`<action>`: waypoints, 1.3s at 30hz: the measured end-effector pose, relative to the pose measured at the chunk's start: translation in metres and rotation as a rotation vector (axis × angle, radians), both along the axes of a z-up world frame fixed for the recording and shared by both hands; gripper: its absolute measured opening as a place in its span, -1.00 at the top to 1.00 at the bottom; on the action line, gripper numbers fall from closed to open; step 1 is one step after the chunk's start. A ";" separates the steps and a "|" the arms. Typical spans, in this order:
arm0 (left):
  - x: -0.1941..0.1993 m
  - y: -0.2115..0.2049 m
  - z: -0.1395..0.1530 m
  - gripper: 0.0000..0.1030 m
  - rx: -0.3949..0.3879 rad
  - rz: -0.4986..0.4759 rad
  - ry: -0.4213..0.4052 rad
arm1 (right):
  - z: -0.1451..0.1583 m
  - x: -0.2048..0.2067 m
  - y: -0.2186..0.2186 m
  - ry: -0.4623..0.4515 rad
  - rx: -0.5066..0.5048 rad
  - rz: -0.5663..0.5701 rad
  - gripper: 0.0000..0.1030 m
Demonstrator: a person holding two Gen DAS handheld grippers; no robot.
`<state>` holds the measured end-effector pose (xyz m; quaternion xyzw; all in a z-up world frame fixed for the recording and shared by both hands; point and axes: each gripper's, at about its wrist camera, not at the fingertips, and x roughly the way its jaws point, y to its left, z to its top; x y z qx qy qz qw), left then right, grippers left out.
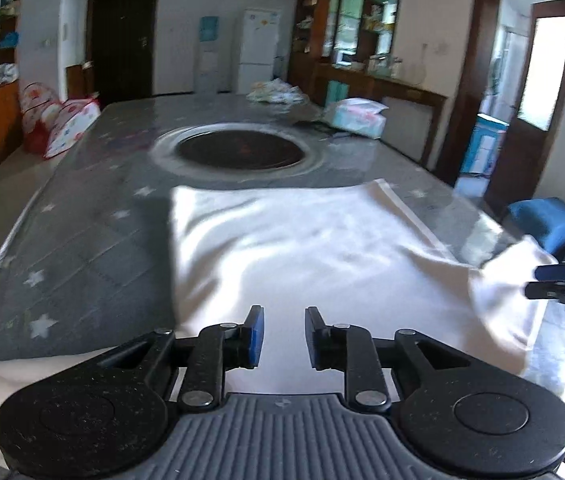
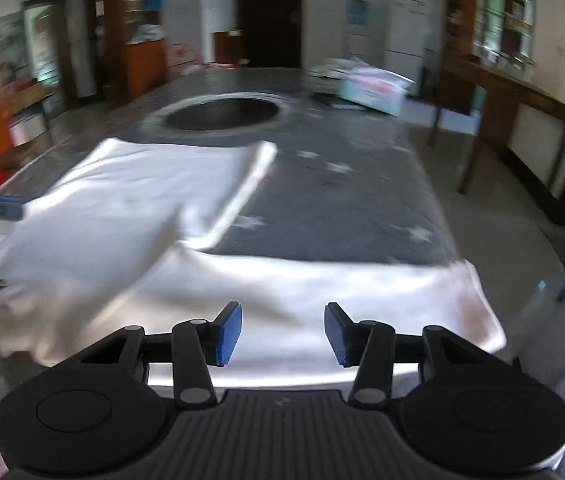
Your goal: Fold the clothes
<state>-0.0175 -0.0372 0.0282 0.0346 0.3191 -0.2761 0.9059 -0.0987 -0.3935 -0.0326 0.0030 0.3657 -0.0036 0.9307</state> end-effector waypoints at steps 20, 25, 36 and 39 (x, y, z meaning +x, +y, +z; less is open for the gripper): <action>-0.059 -0.046 -0.028 0.27 0.119 -0.193 0.001 | -0.018 -0.011 -0.109 -0.013 0.031 -0.369 0.10; -0.059 -0.046 -0.018 0.23 0.105 -0.194 -0.022 | -0.022 -0.014 -0.120 -0.020 0.157 -0.382 0.18; -0.066 -0.081 -0.011 0.19 0.062 -0.308 -0.042 | -0.021 -0.022 -0.127 -0.064 0.250 -0.429 0.86; -0.069 -0.094 -0.014 0.19 0.060 -0.349 -0.035 | -0.015 -0.024 -0.125 -0.094 0.236 -0.436 0.87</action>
